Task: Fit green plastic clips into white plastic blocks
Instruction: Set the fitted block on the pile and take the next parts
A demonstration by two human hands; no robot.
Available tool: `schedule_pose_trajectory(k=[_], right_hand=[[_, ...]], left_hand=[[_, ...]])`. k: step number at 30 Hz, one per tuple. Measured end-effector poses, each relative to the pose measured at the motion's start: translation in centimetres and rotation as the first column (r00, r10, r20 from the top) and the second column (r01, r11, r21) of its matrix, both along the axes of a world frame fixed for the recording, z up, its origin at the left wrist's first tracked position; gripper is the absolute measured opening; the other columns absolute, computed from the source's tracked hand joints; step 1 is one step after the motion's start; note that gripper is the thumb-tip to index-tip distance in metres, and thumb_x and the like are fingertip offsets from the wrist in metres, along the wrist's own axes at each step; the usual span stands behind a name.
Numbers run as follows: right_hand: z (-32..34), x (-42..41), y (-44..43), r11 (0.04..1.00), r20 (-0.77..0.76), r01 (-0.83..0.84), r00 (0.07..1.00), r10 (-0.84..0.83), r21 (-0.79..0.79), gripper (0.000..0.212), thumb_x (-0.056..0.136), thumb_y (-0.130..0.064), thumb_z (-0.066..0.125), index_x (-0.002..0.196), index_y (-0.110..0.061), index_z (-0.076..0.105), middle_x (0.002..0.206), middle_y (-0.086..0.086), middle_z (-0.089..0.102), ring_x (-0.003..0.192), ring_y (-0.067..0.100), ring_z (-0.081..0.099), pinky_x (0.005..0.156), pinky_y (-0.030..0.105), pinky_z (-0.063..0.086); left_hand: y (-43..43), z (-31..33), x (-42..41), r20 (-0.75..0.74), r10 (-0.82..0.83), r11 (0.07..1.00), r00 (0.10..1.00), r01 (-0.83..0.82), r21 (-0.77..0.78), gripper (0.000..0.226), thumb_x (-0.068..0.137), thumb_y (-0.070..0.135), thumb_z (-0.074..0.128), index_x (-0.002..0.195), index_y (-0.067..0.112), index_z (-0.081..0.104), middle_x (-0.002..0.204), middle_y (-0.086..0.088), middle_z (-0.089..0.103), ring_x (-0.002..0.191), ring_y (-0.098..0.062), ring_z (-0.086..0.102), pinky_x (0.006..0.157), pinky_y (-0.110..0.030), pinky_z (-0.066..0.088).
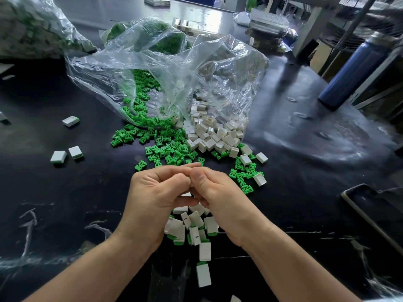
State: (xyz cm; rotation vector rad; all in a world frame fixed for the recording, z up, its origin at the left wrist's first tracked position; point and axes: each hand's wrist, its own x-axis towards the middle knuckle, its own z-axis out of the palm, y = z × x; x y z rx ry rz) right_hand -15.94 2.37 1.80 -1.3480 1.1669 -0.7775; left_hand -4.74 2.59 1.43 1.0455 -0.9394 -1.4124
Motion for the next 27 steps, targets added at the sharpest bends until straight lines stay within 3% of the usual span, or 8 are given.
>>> schedule_pose_trajectory(k=[4, 6, 9, 13, 16, 19, 24, 27], right_hand=[[-0.1, 0.2, 0.1, 0.999, 0.02, 0.043, 0.999, -0.042, -0.03, 0.036, 0.1, -0.02, 0.035, 0.083, -0.03, 0.064, 0.062, -0.023, 0.06, 0.058, -0.014, 0.053, 0.054, 0.002, 0.037], [-0.2, 0.3, 0.1, 0.997, 0.003, 0.063, 0.998, -0.063, -0.052, 0.034, 0.1, -0.023, 0.035, 0.084, -0.029, 0.065, 0.068, -0.02, 0.06, 0.062, -0.013, 0.053, 0.056, 0.003, 0.037], [0.3, 0.1, 0.0, 0.998, 0.013, 0.014, 1.0, -0.013, -0.055, 0.034, 0.1, -0.022, 0.034, 0.089, -0.031, 0.064, 0.059, -0.028, 0.057, 0.059, -0.014, 0.052, 0.055, 0.003, 0.036], [1.1, -0.7, -0.4, 1.0, 0.052, -0.022, 0.998, 0.022, 0.003, 0.037, 0.099, -0.027, 0.035, 0.068, -0.02, 0.055, 0.052, -0.017, 0.05, 0.049, -0.002, 0.044, 0.051, 0.011, 0.034], [1.1, -1.4, -0.8, 0.997, 0.073, -0.02, 0.997, 0.015, 0.079, 0.038, 0.097, -0.031, 0.036, 0.07, -0.012, 0.054, 0.052, -0.007, 0.049, 0.048, 0.005, 0.039, 0.049, 0.018, 0.031], [1.2, -1.5, -0.9, 0.996, 0.058, -0.042, 0.998, 0.037, 0.074, 0.036, 0.098, -0.027, 0.037, 0.069, -0.014, 0.056, 0.054, -0.006, 0.052, 0.049, 0.006, 0.042, 0.049, 0.018, 0.031], [1.0, -1.5, -0.9, 0.997, 0.067, 0.059, 0.996, -0.062, 0.04, 0.035, 0.095, -0.026, 0.044, 0.066, -0.022, 0.062, 0.054, -0.006, 0.057, 0.048, 0.006, 0.046, 0.045, 0.014, 0.033], [0.9, -1.4, -1.0, 0.994, 0.07, 0.109, 0.992, -0.109, 0.002, 0.03, 0.094, -0.026, 0.048, 0.068, -0.024, 0.064, 0.056, -0.008, 0.058, 0.05, 0.005, 0.049, 0.046, 0.014, 0.035]], left_hand=[[0.2, 0.0, -0.1, -0.015, 0.01, 1.0, 1.0, -0.01, -0.001, 0.034, 0.079, -0.013, 0.052, 0.064, 0.008, 0.075, 0.082, -0.009, 0.074, 0.056, -0.023, 0.067, 0.051, -0.028, 0.056], [0.2, 0.1, -0.1, -0.019, 0.009, 1.0, 1.0, -0.009, -0.007, 0.034, 0.079, -0.012, 0.052, 0.065, 0.009, 0.075, 0.08, -0.01, 0.074, 0.056, -0.022, 0.067, 0.052, -0.029, 0.056], [0.2, 0.1, 0.1, -0.015, -0.012, 0.999, 1.0, 0.012, -0.03, 0.024, 0.072, -0.007, 0.062, 0.066, 0.012, 0.076, 0.073, -0.015, 0.072, 0.053, -0.023, 0.066, 0.049, -0.026, 0.055], [-0.1, -0.1, 0.4, -0.025, -0.08, 0.996, 0.997, 0.079, -0.031, 0.018, 0.063, 0.008, 0.059, 0.065, 0.014, 0.075, 0.065, -0.015, 0.069, 0.05, -0.022, 0.065, 0.048, -0.023, 0.053], [-0.4, -0.3, 0.6, -0.041, -0.124, 0.992, 0.991, 0.124, 0.001, 0.021, 0.052, 0.015, 0.076, 0.073, 0.019, 0.077, 0.065, -0.01, 0.07, 0.057, -0.019, 0.067, 0.053, -0.025, 0.056], [-0.4, -0.4, 0.6, -0.051, -0.132, 0.991, 0.99, 0.133, 0.015, 0.03, 0.054, 0.032, 0.068, 0.08, 0.017, 0.077, 0.066, -0.009, 0.07, 0.059, -0.019, 0.067, 0.058, -0.027, 0.057], [-0.6, -0.4, 0.8, -0.049, -0.132, 0.99, 0.99, 0.134, 0.035, 0.04, 0.052, 0.033, 0.068, 0.087, 0.013, 0.076, 0.078, -0.015, 0.072, 0.069, -0.027, 0.069, 0.066, -0.035, 0.058], [-0.7, -0.4, 0.9, -0.044, -0.122, 0.991, 0.992, 0.124, 0.042, 0.038, 0.054, 0.03, 0.067, 0.088, 0.013, 0.075, 0.079, -0.016, 0.072, 0.073, -0.029, 0.07, 0.062, -0.03, 0.059]])
